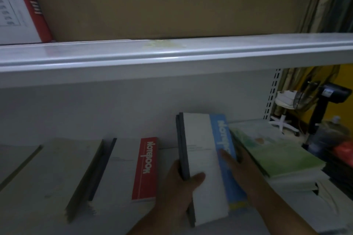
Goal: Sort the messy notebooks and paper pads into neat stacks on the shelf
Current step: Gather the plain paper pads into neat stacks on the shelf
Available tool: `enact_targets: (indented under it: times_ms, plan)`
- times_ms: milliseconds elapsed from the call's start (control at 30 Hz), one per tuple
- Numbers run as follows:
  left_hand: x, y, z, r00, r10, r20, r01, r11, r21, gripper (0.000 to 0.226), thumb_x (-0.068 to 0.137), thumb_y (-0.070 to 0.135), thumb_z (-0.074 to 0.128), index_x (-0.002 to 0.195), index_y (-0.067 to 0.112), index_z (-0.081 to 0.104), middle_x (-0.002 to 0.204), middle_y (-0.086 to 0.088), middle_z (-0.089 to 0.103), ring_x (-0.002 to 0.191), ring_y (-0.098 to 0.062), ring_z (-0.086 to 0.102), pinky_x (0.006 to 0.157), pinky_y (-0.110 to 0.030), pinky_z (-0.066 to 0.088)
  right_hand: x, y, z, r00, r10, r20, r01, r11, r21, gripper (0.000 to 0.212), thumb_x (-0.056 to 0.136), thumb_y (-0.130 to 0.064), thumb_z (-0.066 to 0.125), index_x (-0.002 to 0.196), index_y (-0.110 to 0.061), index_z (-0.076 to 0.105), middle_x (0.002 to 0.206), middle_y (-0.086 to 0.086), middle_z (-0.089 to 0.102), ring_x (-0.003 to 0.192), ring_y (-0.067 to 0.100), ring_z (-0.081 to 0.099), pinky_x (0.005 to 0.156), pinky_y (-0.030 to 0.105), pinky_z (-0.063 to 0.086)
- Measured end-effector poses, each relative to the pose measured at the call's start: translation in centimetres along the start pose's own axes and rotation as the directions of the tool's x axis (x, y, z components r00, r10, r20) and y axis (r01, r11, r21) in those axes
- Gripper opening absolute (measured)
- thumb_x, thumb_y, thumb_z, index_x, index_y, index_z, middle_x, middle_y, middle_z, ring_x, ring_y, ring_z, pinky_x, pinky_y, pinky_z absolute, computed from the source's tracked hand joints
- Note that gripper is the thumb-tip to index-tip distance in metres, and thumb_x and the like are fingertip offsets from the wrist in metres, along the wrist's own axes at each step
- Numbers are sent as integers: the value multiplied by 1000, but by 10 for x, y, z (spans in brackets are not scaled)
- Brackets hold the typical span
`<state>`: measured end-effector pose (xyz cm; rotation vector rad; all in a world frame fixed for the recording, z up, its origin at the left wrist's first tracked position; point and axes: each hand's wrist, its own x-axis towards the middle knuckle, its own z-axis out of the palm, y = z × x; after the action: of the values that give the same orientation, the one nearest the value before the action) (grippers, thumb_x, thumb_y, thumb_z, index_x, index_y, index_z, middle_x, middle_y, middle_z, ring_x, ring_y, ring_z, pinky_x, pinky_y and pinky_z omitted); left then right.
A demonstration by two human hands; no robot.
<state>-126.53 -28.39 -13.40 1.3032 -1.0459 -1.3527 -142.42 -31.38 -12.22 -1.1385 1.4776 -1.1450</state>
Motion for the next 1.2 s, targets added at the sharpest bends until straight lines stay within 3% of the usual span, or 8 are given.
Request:
enact_targets:
  times_ms: [100, 233, 500, 633, 733, 800, 867, 1200]
  plan:
    - [-21, 2, -15, 975, 209, 78, -209, 978, -5, 43, 76, 4, 76, 105, 30, 57, 95, 14, 74, 91, -4, 69, 75, -20, 54, -18, -8, -2, 995, -77, 56, 69, 987, 144, 11, 88, -35, 55, 98, -32, 58, 85, -11, 66, 67, 7, 66, 51, 22, 48]
    - [-27, 10, -25, 928, 366, 71, -370, 927, 62, 47, 76, -1, 74, 106, 30, 56, 94, 25, 71, 90, 7, 66, 73, -9, 49, -35, -14, 5, 941, -318, -113, 337, 912, 235, 14, 85, -32, 66, 90, -21, 60, 62, -18, 69, 55, -8, 62, 44, 6, 43]
    - [-27, -18, -7, 936, 334, -107, -327, 942, 80, 63, 72, 2, 77, 97, 49, 45, 80, 47, 59, 81, 20, 59, 65, 1, 42, -44, 18, 11, 927, -313, -205, 346, 926, 152, 26, 73, -10, 73, 73, -27, 54, 64, -17, 60, 64, 6, 53, 51, 16, 45]
    - [-23, -15, -4, 929, 351, -115, -353, 936, 4, 58, 73, -3, 74, 102, 41, 48, 84, 40, 64, 79, 18, 61, 68, -3, 46, -42, 17, 1, 960, -275, -51, 280, 942, 184, 30, 85, 3, 59, 96, -24, 54, 86, -7, 62, 66, 0, 63, 51, 12, 47]
    - [-22, -12, 0, 918, 379, -114, -380, 925, 13, 64, 57, 23, 76, 110, 45, 47, 94, 32, 68, 89, 9, 64, 83, -19, 50, -46, 14, 8, 960, -274, -59, 279, 909, 309, 41, 74, -28, 77, 106, -29, 52, 92, -11, 66, 67, -13, 62, 57, 7, 49]
    - [-20, -10, -2, 908, 409, -91, -408, 913, 26, 68, 57, 27, 74, 115, 46, 43, 99, 36, 65, 94, 13, 61, 90, -17, 49, -41, 18, 6, 951, -305, -48, 305, 907, 290, 86, 33, -74, 79, 106, -39, 51, 93, -22, 67, 83, -9, 62, 73, 17, 51]
    - [-20, -7, -2, 882, 465, -70, -463, 885, 49, 69, 60, 35, 72, 120, 49, 40, 108, 37, 60, 105, 13, 57, 95, -15, 46, -36, 22, 2, 954, -295, -46, 294, 901, 319, 100, 16, -84, 72, 106, -45, 49, 92, -28, 68, 92, -4, 61, 75, 19, 54]
    - [-22, -4, 2, 816, 571, -96, -553, 818, 158, 64, 79, 32, 63, 108, 81, 33, 116, 47, 48, 110, 22, 47, 87, 2, 37, -35, 34, -1, 912, -406, -53, 409, 896, 173, 55, 70, -64, 65, 112, -34, 45, 91, -32, 65, 80, -22, 57, 66, -3, 42]
